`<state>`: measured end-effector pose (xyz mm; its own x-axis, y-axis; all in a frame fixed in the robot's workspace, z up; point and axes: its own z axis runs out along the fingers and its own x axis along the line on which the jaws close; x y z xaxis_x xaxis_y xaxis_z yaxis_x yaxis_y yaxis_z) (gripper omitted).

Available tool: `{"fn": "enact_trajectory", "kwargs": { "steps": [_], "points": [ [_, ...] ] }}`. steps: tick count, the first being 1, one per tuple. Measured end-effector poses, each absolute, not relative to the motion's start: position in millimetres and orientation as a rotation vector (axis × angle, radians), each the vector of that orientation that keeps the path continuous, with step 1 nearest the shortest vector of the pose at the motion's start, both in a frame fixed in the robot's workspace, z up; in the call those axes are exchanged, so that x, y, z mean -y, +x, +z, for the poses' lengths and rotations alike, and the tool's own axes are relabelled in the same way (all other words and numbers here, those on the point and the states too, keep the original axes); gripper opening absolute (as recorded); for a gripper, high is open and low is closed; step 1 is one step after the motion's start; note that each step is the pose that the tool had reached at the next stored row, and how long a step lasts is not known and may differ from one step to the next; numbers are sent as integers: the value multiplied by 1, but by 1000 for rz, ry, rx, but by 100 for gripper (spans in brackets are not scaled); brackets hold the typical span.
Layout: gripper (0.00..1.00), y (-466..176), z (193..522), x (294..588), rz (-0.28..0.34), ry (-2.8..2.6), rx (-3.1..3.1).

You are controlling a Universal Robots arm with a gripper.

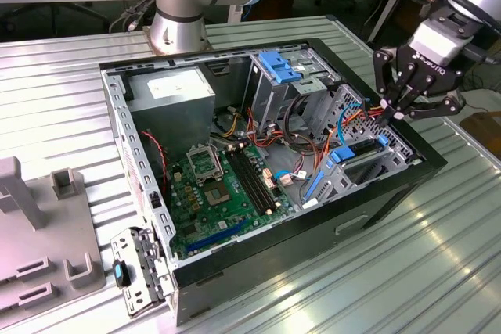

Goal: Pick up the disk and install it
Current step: 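Insert the first disk wire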

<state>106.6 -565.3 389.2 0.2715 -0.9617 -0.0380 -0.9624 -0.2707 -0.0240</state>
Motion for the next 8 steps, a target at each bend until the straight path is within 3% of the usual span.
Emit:
{"fn": "enact_trajectory", "kwargs": {
  "steps": [8],
  "points": [
    [11, 107, 389, 565, 29, -2608, -1677]
  ]
}}
